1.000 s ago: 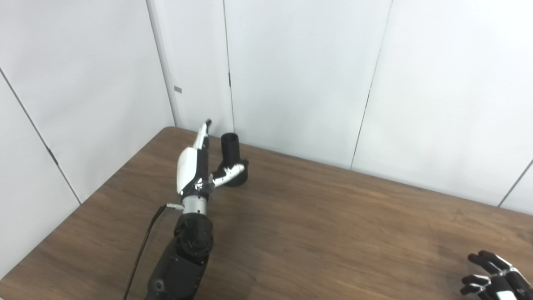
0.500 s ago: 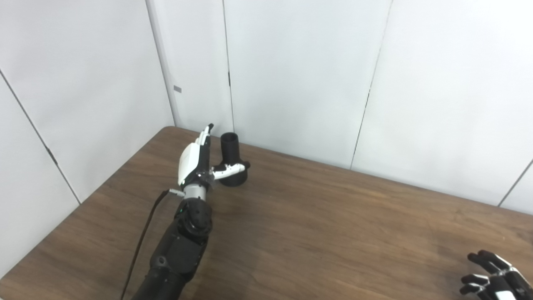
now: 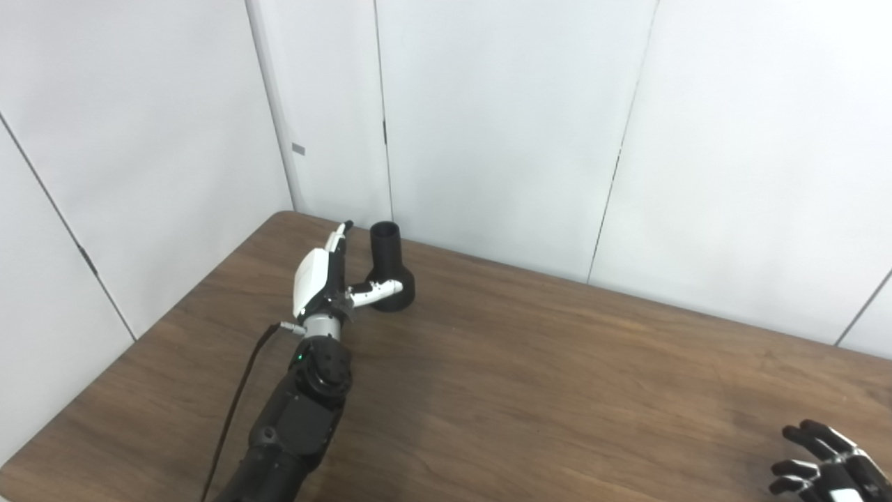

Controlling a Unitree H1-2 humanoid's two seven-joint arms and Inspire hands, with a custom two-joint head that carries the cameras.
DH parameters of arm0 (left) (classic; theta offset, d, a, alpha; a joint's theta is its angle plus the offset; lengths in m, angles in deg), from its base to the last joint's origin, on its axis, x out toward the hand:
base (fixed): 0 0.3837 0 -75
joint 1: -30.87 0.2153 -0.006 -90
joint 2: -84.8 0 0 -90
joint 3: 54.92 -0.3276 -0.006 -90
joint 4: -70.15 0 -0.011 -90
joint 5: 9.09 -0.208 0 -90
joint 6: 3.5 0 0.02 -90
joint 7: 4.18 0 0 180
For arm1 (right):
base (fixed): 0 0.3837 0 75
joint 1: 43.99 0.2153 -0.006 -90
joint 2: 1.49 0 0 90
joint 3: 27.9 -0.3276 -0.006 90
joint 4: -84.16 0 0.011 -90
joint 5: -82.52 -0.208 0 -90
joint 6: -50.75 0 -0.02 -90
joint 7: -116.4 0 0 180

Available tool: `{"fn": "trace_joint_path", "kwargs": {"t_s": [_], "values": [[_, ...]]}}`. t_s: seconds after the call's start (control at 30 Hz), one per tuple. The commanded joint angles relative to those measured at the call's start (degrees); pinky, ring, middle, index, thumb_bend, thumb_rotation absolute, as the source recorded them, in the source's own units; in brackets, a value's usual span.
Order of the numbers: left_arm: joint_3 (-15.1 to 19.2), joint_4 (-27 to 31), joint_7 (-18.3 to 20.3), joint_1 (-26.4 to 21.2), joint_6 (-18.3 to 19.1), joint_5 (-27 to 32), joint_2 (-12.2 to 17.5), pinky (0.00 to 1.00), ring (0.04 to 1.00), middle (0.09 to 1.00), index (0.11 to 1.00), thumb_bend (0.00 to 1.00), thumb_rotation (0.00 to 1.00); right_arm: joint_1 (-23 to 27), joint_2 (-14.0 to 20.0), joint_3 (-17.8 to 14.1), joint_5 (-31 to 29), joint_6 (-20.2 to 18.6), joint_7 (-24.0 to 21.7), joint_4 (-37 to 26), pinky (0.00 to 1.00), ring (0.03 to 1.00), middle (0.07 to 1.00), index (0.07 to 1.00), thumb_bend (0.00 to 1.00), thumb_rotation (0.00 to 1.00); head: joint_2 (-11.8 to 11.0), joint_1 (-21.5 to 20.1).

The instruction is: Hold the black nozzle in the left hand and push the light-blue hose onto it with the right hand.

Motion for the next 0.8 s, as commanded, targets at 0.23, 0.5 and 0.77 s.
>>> {"fn": "trace_joint_path", "kwargs": {"t_s": [0.23, 0.5, 0.77], "values": [[-1.4, -0.2, 3.0, -2.3, -4.9, 2.2, 2.4, 0.62, 0.717, 0.775, 0.789, 0.89, 0.25, -0.6, 0.0, 0.2, 0.4, -0.9, 0.3, -1.4, 0.37, 0.502, 0.691, 0.684, 0.70, 0.43, 0.4, -0.3], [-3.0, -1.2, 3.5, -2.7, -5.4, 1.7, 2.3, 0.65, 0.725, 0.754, 0.763, 0.87, 0.22, -1.3, -0.1, 0.3, 0.4, -2.1, 0.8, -3.5, 0.38, 0.513, 0.699, 0.692, 0.68, 0.44, 0.8, -0.6], [-3.3, -3.7, 2.7, -3.2, -6.4, 1.7, 2.2, 0.63, 0.718, 0.754, 0.761, 0.84, 0.19, -2.1, -0.3, 0.5, 0.4, -3.8, 1.3, -6.1, 0.38, 0.517, 0.721, 0.713, 0.61, 0.42, 1.3, -0.9]]}}
